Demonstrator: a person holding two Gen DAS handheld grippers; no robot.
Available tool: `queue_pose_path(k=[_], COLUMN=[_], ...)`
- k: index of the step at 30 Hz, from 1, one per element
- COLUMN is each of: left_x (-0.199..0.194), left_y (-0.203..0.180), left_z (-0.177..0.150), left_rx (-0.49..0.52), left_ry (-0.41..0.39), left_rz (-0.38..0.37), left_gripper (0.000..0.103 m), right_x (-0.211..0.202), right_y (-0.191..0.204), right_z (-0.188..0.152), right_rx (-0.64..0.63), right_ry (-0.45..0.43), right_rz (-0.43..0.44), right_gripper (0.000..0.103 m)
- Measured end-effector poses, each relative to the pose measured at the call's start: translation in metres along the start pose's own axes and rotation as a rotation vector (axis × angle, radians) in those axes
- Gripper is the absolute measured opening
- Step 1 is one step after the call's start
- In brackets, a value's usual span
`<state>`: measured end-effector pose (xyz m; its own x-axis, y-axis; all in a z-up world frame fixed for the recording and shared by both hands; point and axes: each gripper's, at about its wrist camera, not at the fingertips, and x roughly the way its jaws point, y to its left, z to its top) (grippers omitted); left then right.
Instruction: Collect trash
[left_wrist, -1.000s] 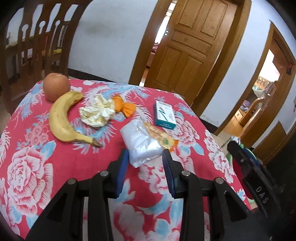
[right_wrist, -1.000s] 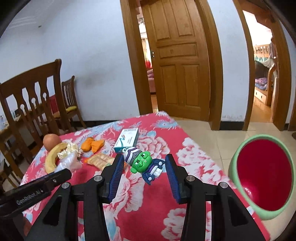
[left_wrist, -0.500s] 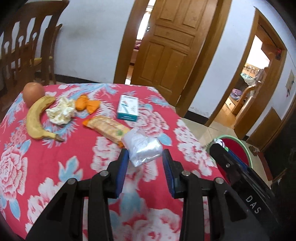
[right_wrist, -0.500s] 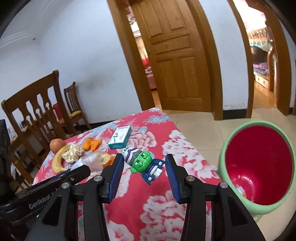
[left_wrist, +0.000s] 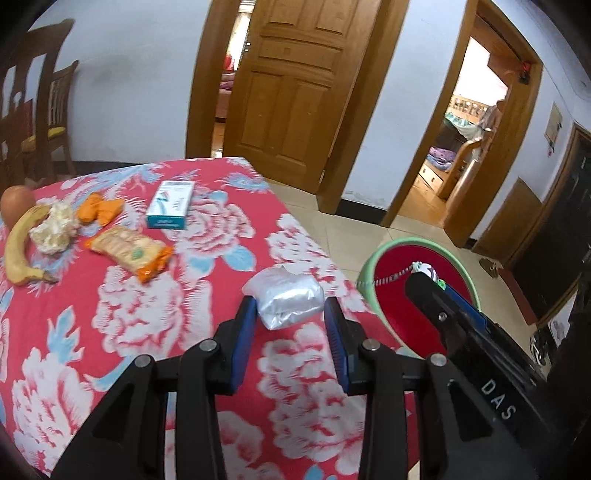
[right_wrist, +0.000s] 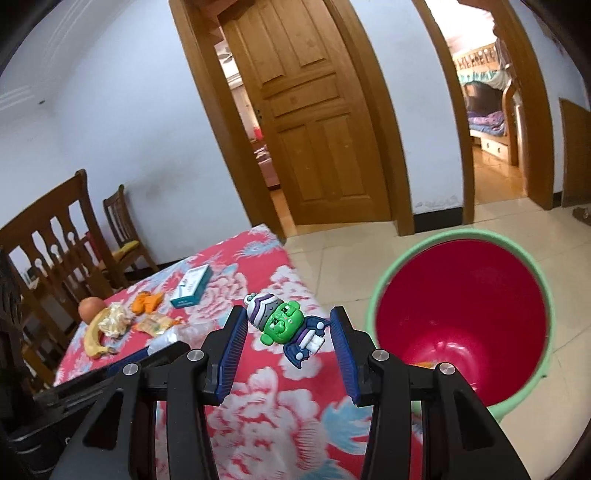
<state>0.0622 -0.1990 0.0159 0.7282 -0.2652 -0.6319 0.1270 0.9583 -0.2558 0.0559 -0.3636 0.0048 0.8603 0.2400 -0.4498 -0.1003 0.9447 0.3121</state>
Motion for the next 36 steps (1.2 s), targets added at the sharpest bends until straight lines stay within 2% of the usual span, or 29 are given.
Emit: queue_pose_path(k=[8, 12, 20, 30, 36], left_x=[0.017, 0.032, 0.066, 0.112, 0.125], left_y=[-0.049, -0.077, -0.119, -0.137, -0.136], left_z=[0.009, 0.013, 0.011, 0.004, 0.006], left_rx=[0.072, 0.112, 0.16, 0.184, 0.155], left_ry=[0.015, 0.036, 0.062, 0.108, 0.17], left_rz=[-0.046, -0.072, -0.116, -0.14, -0.219], left_gripper=[0.038, 0.038, 0.038, 0.038, 0.038], right_x=[-0.012, -0.016, -0.019, -0.004, 0.006], right_y=[-0.053, -0.084, -0.135, -0.163, -0.169], right_z=[0.007, 0.011, 0.008, 0.001, -0.007], right_rx=[0.064, 0.083, 0.157, 0.184, 0.199], right_ry=[-0.013, -0.02, -0.011, 0.024, 0.065], right_rz=[-0.07, -0.129, -0.191, -0.215, -0.217], right_gripper=[0.047, 0.047, 0.047, 0.047, 0.047])
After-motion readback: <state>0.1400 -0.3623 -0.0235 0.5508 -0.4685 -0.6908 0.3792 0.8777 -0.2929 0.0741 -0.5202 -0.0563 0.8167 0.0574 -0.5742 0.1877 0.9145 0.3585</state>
